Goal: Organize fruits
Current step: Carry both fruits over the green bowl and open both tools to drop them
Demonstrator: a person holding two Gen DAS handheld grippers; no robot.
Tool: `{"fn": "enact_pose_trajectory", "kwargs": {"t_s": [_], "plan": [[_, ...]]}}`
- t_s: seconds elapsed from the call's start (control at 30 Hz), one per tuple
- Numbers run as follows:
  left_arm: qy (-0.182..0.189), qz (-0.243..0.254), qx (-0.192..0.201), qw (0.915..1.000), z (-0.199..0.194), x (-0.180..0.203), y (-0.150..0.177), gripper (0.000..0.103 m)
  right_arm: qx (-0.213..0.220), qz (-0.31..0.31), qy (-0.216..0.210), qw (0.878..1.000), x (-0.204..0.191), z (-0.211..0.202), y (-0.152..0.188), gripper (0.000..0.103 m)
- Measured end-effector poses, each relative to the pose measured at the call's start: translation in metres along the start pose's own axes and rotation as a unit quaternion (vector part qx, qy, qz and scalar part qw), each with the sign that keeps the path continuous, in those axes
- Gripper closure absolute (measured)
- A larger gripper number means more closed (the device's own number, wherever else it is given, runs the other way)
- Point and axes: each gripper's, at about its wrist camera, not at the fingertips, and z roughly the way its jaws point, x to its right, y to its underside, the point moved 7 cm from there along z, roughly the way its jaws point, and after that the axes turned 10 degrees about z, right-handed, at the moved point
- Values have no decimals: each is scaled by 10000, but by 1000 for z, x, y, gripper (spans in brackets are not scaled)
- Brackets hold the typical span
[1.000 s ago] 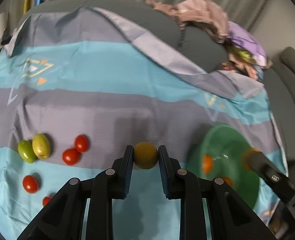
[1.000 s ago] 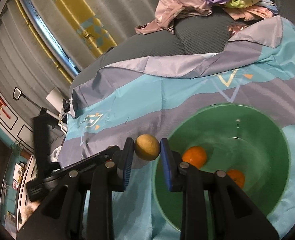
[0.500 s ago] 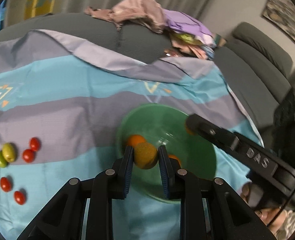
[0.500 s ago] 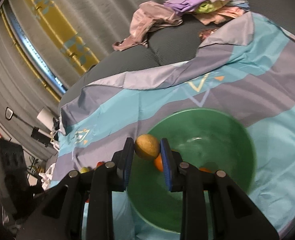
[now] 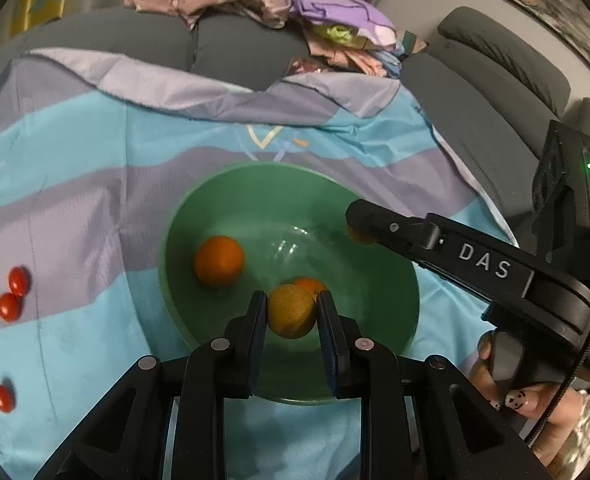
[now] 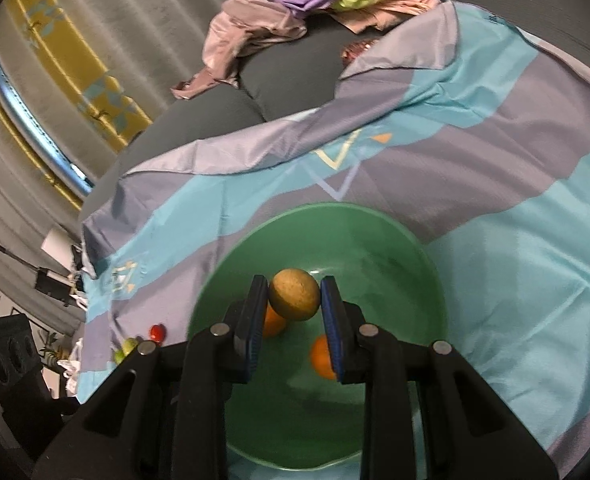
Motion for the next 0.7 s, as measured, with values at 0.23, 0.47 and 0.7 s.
{"fn": "enact_pose_trajectory", "kwargs": {"t_s": [0.23, 0.47, 0.7], "plan": [[6, 13, -60, 10000, 8, 1, 6, 78, -106, -139, 162, 9997, -1, 7, 4, 75], [28, 44, -123, 9999, 13, 3, 9, 78, -131, -203, 235, 9994, -1, 9, 5, 75], [65, -57, -170, 9998, 20, -2, 10, 78, -189, -232, 347, 9990, 0, 14, 6, 74]]}}
